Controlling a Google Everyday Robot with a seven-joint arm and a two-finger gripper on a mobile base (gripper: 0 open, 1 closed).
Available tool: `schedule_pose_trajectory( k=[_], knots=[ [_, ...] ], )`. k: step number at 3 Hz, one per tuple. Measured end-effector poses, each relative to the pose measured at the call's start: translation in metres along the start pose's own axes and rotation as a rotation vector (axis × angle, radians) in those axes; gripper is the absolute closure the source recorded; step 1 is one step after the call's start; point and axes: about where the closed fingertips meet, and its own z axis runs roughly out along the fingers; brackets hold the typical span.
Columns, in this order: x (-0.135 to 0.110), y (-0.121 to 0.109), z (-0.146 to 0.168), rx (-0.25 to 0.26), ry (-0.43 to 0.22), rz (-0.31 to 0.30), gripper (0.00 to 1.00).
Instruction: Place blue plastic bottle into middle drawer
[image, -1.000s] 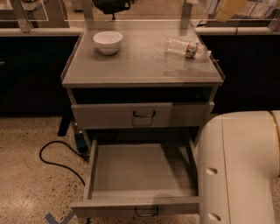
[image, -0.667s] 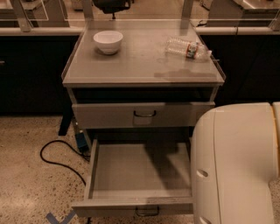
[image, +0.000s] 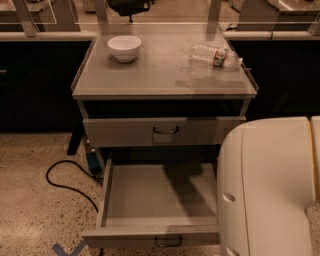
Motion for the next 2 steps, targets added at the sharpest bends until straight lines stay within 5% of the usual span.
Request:
schedule_pose_trajectory(
  k=[1,2],
  knots=[
    [-0.002,0.001,0.003,-0.012,-0.008,-0.019,1.00],
    [-0.036,0.011,-0.018,-0.075,-0.098,-0.138,1.00]
  ],
)
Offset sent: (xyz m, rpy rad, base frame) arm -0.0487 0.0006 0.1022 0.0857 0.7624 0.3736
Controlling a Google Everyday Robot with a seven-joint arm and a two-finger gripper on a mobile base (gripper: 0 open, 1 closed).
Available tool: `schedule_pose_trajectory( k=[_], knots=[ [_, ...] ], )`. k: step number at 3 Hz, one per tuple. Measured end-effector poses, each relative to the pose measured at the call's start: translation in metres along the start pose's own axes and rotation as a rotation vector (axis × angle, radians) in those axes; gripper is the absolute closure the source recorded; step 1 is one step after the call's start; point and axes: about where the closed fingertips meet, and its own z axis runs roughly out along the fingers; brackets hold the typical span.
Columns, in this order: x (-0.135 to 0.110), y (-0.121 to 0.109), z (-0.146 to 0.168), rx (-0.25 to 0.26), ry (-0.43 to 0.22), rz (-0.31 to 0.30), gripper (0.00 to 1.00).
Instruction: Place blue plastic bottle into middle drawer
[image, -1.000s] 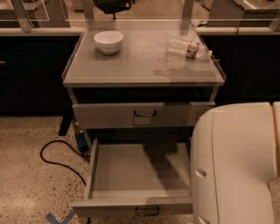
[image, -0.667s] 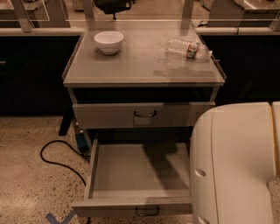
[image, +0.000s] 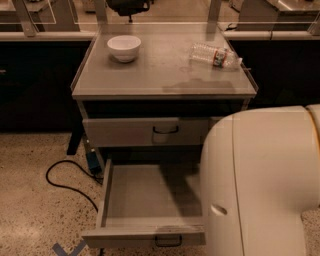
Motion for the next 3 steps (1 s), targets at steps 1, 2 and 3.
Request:
schedule_pose_trajectory(
  k=[1,2,3],
  knots=[
    [-0.0574,0.0047,-0.0200,-0.030,-0.133,-0.189,1.00],
    [-0.0589,-0.0021,-0.0207,-0.003,-0.137,-0.188,1.00],
    [-0.0618,0.0017,-0.0152,-0.021,-0.160,-0.192,1.00]
  ],
)
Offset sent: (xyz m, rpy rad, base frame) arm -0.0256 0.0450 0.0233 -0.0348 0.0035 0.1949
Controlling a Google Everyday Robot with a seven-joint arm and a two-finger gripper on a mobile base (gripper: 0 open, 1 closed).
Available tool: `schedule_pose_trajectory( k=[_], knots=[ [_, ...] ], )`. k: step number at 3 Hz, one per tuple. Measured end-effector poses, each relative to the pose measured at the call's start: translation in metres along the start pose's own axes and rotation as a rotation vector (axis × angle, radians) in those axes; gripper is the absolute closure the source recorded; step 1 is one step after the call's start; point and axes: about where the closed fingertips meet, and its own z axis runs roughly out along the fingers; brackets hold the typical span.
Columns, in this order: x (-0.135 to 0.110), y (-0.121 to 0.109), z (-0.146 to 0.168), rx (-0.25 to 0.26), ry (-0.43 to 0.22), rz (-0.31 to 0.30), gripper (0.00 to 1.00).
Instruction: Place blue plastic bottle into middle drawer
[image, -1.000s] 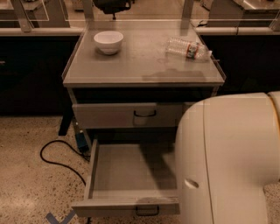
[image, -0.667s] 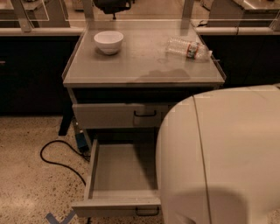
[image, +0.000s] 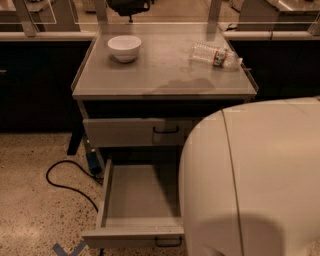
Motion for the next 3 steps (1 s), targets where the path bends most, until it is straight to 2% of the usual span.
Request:
schedule_pose_trajectory(
  k=[1,2,3],
  knots=[
    [0.011,0.029,0.007,-0.084,-0.076,0.012,1.00],
    [0.070,0.042,-0.017,-0.029,-0.035,0.045,1.00],
    [0.071,0.035,-0.014,-0.007,-0.036,0.046,1.00]
  ],
)
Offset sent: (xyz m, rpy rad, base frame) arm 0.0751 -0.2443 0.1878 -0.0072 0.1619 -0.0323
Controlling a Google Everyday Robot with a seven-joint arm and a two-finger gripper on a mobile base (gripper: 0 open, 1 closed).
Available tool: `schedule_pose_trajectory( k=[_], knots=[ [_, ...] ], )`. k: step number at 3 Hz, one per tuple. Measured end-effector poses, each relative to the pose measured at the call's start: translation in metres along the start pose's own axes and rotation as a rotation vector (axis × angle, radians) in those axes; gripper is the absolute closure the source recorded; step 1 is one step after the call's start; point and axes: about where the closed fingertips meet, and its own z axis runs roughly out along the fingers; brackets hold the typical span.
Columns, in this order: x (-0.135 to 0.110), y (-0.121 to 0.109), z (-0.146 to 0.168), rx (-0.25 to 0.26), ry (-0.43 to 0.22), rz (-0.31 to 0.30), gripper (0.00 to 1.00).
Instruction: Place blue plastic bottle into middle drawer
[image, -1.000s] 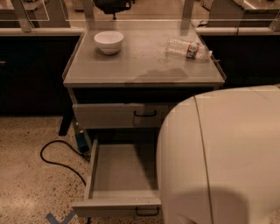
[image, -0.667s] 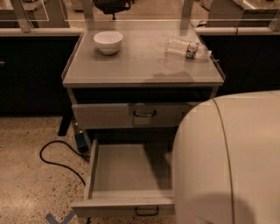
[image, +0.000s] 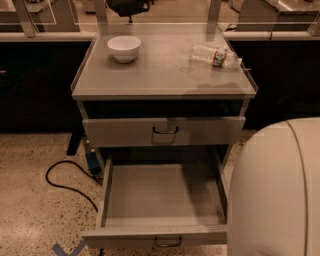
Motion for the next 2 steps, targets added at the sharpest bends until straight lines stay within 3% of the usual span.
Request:
schedule_pose_trajectory(
  k=[1,2],
  knots=[
    [-0.028,0.011,0.029,-0.089,-0.088,-0.039,1.00],
    [-0.070,-0.001,0.054,-0.099,-0.172,-0.108,1.00]
  ],
)
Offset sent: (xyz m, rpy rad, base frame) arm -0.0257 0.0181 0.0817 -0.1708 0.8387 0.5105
